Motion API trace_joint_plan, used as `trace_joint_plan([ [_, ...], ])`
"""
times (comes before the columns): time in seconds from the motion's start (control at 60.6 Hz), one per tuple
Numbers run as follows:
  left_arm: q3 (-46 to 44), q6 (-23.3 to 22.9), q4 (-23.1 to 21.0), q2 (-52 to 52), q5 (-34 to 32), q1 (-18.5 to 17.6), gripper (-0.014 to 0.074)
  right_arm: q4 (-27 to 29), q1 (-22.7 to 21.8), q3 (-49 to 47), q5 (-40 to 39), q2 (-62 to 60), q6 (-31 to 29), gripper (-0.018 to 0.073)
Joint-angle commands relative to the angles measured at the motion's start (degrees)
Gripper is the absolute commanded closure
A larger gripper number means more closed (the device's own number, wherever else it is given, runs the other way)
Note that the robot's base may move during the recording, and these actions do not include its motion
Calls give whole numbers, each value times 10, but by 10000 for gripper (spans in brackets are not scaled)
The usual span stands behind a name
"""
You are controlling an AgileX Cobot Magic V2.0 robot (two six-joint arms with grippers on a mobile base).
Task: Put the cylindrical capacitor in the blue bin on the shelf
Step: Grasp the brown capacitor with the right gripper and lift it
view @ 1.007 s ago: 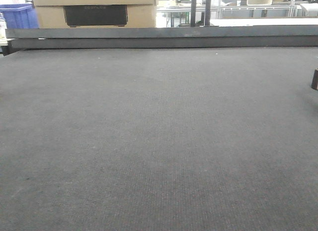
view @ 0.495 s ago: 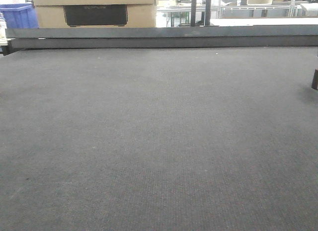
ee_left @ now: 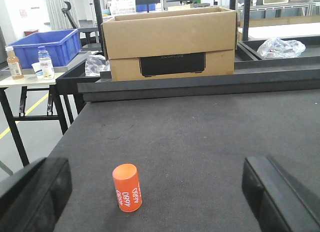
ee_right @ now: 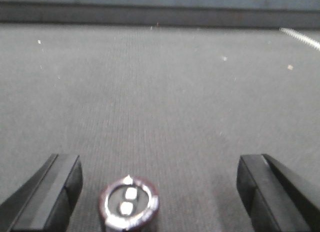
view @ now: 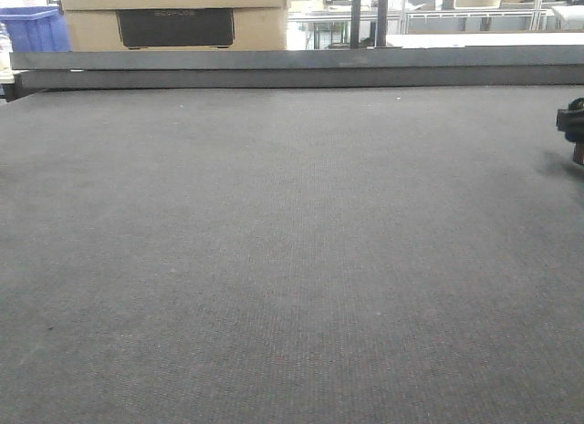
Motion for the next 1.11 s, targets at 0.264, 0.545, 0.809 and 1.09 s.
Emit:
trace_joint_plan([
  [0.264, 0, -1, 1, 2, -8, -4, -6, -5, -3, -4, 4, 12, 0, 286],
  [0.545, 0, -1, 1, 2, -8, -4, -6, -5, -3, -4, 15, -1, 0, 642],
  [0.809, 5, -1, 1, 51, -22, -4, -6, -9, -2, 10, 59, -148, 0, 691],
  [1.09, 41, -1, -6, 215, -199, -4, -6, -9, -2, 12, 227, -375, 0, 691],
])
